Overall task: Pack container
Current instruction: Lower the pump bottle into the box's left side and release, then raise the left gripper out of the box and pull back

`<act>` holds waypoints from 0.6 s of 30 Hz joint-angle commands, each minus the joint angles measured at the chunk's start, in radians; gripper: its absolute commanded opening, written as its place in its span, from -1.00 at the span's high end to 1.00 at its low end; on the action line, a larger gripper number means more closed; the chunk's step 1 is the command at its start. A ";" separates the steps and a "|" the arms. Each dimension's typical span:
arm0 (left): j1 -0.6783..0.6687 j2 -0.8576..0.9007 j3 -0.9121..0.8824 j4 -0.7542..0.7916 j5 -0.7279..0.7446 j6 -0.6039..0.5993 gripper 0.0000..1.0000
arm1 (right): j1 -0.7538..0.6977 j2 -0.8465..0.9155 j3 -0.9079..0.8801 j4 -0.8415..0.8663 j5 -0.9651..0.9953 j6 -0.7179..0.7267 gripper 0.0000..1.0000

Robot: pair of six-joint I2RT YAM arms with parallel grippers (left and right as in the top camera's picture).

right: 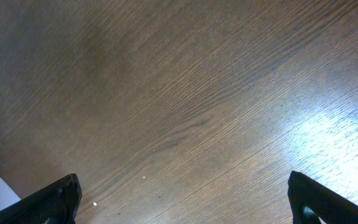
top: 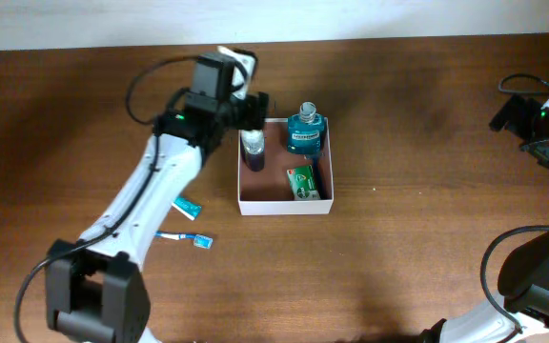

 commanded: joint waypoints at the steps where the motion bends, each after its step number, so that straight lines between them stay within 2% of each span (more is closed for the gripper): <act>1: 0.078 -0.088 0.051 -0.001 -0.131 -0.047 -0.64 | -0.003 -0.021 0.016 0.000 0.002 -0.003 -0.97; 4: 0.146 -0.109 0.051 -0.034 -0.192 -0.108 -0.63 | -0.003 -0.021 0.016 0.000 0.002 -0.003 -0.97; 6: 0.221 -0.109 0.051 -0.128 -0.216 -0.241 -0.64 | -0.003 -0.021 0.016 0.000 0.002 -0.003 -0.98; 7: 0.269 -0.102 0.049 -0.216 -0.216 -0.365 -0.64 | -0.003 -0.021 0.016 0.000 0.002 -0.003 -0.97; 10: 0.337 -0.072 0.047 -0.367 -0.212 -0.507 -0.64 | -0.003 -0.021 0.016 0.000 0.002 -0.003 -0.97; 11: 0.359 -0.047 0.047 -0.415 -0.212 -0.512 -0.85 | -0.003 -0.021 0.016 0.000 0.002 -0.003 -0.97; 12: 0.369 -0.027 0.047 -0.435 -0.212 -0.511 -0.96 | -0.003 -0.021 0.016 0.000 0.002 -0.003 -0.97; 16: 0.379 0.047 0.047 -0.463 -0.131 -0.512 -0.97 | -0.003 -0.021 0.016 0.000 0.002 -0.003 -0.97; 18: 0.379 0.090 0.047 -0.473 -0.046 -0.513 -0.87 | -0.003 -0.021 0.016 0.000 0.002 -0.003 -0.97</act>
